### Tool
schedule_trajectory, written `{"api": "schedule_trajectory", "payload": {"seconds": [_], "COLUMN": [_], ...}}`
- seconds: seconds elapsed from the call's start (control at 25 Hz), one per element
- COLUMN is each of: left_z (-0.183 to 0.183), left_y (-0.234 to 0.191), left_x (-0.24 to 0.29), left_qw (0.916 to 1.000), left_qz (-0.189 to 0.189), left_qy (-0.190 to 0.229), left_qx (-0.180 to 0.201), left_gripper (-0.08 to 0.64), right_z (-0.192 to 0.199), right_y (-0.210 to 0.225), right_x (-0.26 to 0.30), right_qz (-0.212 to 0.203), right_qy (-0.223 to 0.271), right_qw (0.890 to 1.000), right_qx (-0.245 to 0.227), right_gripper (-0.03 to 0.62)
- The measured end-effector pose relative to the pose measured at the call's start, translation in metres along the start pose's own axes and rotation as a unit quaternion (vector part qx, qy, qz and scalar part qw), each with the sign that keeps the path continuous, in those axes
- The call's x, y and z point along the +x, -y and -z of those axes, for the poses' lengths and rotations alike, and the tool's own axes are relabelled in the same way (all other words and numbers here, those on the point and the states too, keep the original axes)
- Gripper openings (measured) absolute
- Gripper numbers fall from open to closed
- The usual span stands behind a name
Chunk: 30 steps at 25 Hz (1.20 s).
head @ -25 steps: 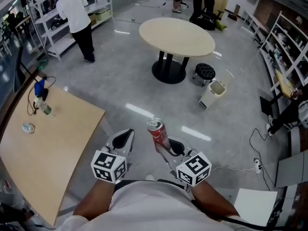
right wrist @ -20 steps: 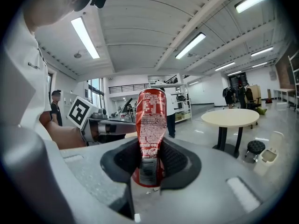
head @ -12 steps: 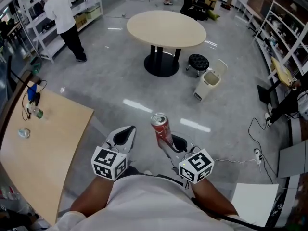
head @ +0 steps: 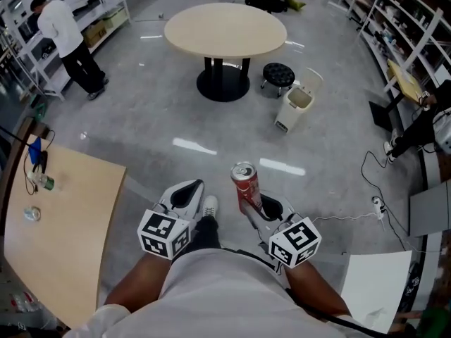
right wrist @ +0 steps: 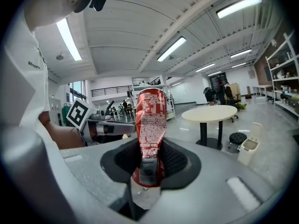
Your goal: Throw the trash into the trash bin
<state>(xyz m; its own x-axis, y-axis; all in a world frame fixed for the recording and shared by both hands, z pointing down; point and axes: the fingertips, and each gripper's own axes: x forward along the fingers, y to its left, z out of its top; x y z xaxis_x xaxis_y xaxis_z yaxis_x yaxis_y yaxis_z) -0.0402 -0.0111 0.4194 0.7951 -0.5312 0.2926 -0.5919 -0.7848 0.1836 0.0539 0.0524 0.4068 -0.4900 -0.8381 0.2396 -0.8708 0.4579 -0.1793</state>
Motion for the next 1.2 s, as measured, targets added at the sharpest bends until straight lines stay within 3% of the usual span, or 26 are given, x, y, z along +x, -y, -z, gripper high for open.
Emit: {"api": "schedule_trajectory", "payload": {"seconds": [0.64,0.92,1.2], "left_z": [-0.047,-0.074,-0.090], "left_y": [-0.002,-0.024,-0.062], "left_x": [0.113,0.162,0.209], "left_qw": [0.9943,0.9880,0.9843], "left_qz": [0.102,0.149,0.174], "left_qy": [-0.015,-0.019,-0.029], "left_qx": [0.026,0.034,0.010], "left_gripper": [0.006,0.006,0.006], "right_z": [-0.020,-0.037,-0.049], "right_y": [0.089,0.129,0.163], "right_x": [0.010,0.034,0.067], "right_qz": [0.101,0.153,0.179], "right_qy": [-0.006,-0.003,-0.024], "right_qw": [0.994,0.987,0.983], "right_qx": [0.036,0.050,0.042], "right_gripper": [0.110,0.110,0.110]}}
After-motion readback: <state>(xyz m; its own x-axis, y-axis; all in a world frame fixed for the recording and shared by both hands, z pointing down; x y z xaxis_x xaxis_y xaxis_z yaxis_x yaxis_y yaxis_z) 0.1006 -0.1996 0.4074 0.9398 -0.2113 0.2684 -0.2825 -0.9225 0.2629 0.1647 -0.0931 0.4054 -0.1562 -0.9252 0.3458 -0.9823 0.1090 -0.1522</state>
